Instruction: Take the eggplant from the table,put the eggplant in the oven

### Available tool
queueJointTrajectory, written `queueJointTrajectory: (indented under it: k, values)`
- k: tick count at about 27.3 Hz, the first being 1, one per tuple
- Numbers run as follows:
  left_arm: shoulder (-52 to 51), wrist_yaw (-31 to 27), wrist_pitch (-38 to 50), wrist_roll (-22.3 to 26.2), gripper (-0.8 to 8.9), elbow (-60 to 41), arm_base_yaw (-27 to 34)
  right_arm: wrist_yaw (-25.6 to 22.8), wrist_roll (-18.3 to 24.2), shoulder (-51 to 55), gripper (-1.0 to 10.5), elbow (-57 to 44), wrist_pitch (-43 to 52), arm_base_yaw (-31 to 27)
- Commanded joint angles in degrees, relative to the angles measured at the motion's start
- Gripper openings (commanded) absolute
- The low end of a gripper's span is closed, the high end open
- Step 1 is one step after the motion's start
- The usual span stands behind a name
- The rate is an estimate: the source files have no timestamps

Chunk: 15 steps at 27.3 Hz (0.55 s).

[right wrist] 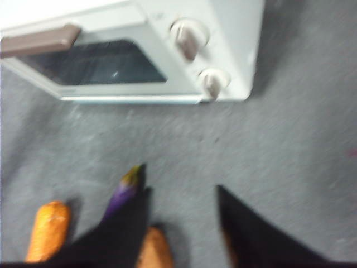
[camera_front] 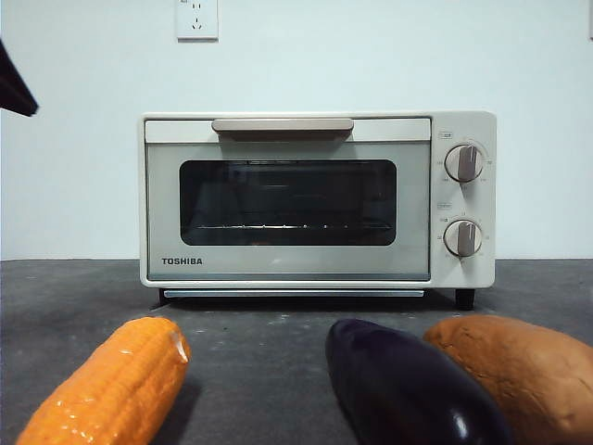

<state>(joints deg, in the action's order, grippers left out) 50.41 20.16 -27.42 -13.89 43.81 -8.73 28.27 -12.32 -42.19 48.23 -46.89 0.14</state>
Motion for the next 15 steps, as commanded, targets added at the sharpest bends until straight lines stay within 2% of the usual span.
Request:
queueJointTrajectory:
  k: [1,5,9,10,13,15]
  values:
    - [1.05,0.48,0.46,1.22,0.06,1.27,-1.42,1.75,-3.93,-2.29,4.0,0.77,0.70,1.03]
    - [1.51,0.46,0.42,1.22,0.06,1.27,-3.21,3.96,-5.14,-4.96,4.0,0.77,2.23,4.35]
    - [1.53,0.46,0.42,1.20,0.06,1.27,-4.68,3.98,-6.69,-9.70,4.0,0.77,2.40,14.40]
    - [1.53,0.46,0.39,1.20,0.06,1.27,-4.87,2.38,-7.15,-11.15,4.0,0.77,2.40,17.46]
    - [1.53,0.46,0.37,1.20,0.06,1.27,-5.51,-8.09,-8.90,-16.85,4.0,1.18,2.29,28.17]
    - [1.53,0.46,0.37,1.20,0.06,1.27,-5.90,-13.33,-10.27,-20.83,4.0,2.16,2.27,33.64]
